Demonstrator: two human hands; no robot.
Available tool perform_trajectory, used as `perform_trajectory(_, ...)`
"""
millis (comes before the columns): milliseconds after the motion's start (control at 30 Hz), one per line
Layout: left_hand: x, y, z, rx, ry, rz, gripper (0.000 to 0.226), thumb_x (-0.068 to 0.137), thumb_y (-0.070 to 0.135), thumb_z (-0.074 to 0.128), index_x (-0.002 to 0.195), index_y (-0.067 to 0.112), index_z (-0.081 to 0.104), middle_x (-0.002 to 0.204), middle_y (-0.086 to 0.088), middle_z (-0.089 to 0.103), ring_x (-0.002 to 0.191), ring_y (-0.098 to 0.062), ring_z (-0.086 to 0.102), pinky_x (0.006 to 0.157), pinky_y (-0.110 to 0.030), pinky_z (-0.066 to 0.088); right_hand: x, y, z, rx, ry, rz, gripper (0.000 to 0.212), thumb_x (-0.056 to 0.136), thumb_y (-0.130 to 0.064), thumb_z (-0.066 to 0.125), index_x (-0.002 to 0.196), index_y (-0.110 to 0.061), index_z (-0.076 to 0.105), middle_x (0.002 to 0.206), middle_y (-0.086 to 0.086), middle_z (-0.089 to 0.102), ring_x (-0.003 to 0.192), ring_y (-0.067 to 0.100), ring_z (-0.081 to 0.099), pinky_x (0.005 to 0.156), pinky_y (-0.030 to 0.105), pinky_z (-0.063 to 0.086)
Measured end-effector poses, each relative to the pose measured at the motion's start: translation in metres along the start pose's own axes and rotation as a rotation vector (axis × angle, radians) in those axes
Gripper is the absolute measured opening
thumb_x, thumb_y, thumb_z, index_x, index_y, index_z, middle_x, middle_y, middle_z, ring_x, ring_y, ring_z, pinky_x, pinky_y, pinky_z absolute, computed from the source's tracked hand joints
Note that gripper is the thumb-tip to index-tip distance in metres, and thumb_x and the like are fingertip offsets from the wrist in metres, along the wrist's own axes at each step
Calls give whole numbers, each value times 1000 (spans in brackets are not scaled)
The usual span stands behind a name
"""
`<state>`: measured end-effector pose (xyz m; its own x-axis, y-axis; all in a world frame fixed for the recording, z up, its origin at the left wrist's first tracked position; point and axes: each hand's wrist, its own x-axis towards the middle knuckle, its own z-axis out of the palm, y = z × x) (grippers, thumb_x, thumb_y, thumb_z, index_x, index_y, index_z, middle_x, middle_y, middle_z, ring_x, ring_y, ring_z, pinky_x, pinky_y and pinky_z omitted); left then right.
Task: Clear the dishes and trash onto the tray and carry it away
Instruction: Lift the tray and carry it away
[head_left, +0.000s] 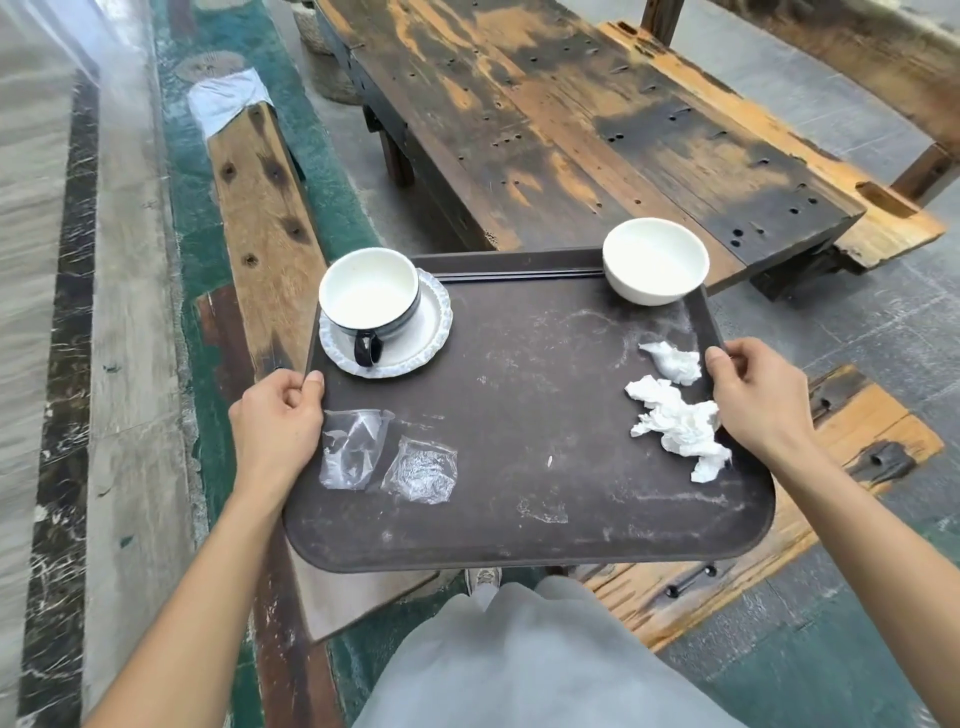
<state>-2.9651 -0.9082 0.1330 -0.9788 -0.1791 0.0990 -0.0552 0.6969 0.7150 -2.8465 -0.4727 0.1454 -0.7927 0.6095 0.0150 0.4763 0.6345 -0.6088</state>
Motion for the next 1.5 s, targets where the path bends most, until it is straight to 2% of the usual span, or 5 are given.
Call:
perform_trajectory(167, 38, 5, 9, 8, -21, 6, 34, 94, 37, 57, 71, 12, 62, 60, -17, 58, 64, -31, 56, 75, -38, 45, 30, -16, 10, 2, 7, 16, 25, 99, -39, 47, 99, -19, 63, 81, 2, 68, 81, 32, 64, 80, 43, 51)
perform_trajectory(400, 86, 21, 34, 7, -54, -10, 33, 94, 36, 58, 69, 15, 60, 54, -3, 50, 58, -22, 49, 70, -37, 43, 74, -29, 21, 2, 12, 36, 24, 101, -34, 48, 100, -14, 63, 81, 5, 66, 82, 29, 59, 74, 35, 39)
perform_trajectory(1133, 295, 116, 176, 21, -91, 47, 29, 95, 32, 59, 74, 13, 64, 63, -13, 61, 57, -21, 51, 64, -30, 40, 311, -45, 62, 35, 46, 108, 26, 101, -32, 48, 102, -12, 65, 80, 4, 64, 82, 26, 57, 76, 34, 40)
perform_trajectory(1267, 329, 134, 200, 34, -118, 71, 28, 95, 32, 59, 76, 12, 65, 62, -11, 61, 59, -21, 52, 66, -29, 40, 338, -46, 67, 54, 69, 143, 25, 100, -32, 49, 102, -12, 65, 80, 4, 65, 79, 26, 58, 78, 37, 45)
perform_trajectory(1500, 400, 162, 258, 29, -189, 138, 27, 95, 34, 59, 75, 17, 65, 57, 1, 56, 55, -12, 50, 68, -31, 42, 375, -37, 82, 92, 153, 233, 16, 101, -28, 50, 100, -18, 63, 76, -3, 63, 74, 22, 58, 71, 32, 38)
